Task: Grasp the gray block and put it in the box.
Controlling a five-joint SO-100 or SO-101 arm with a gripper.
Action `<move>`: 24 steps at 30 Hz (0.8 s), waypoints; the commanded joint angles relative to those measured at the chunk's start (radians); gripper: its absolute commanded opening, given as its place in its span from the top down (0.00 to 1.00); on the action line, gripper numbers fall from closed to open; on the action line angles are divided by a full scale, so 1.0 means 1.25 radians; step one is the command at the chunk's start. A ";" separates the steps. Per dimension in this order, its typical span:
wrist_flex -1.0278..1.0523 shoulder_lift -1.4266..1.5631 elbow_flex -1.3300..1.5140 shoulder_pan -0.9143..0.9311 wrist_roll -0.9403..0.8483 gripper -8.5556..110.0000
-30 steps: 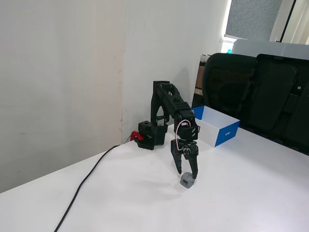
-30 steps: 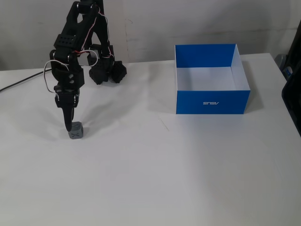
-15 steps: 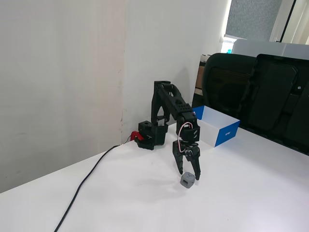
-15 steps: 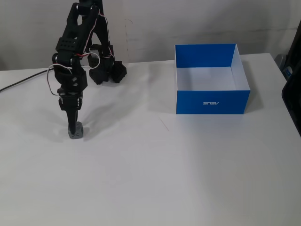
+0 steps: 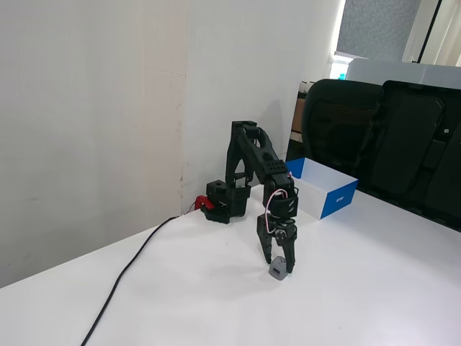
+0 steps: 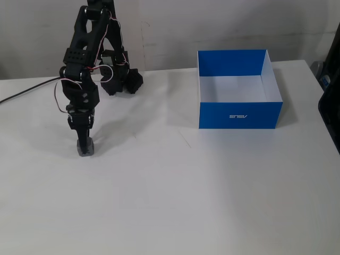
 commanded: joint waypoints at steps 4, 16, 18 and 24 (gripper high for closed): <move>-0.010 0.009 -0.059 0.005 0.004 0.83; 0.076 0.021 -0.148 0.029 0.018 0.88; 0.110 0.032 -0.190 0.043 0.031 0.88; 0.229 0.071 -0.317 0.109 0.067 0.89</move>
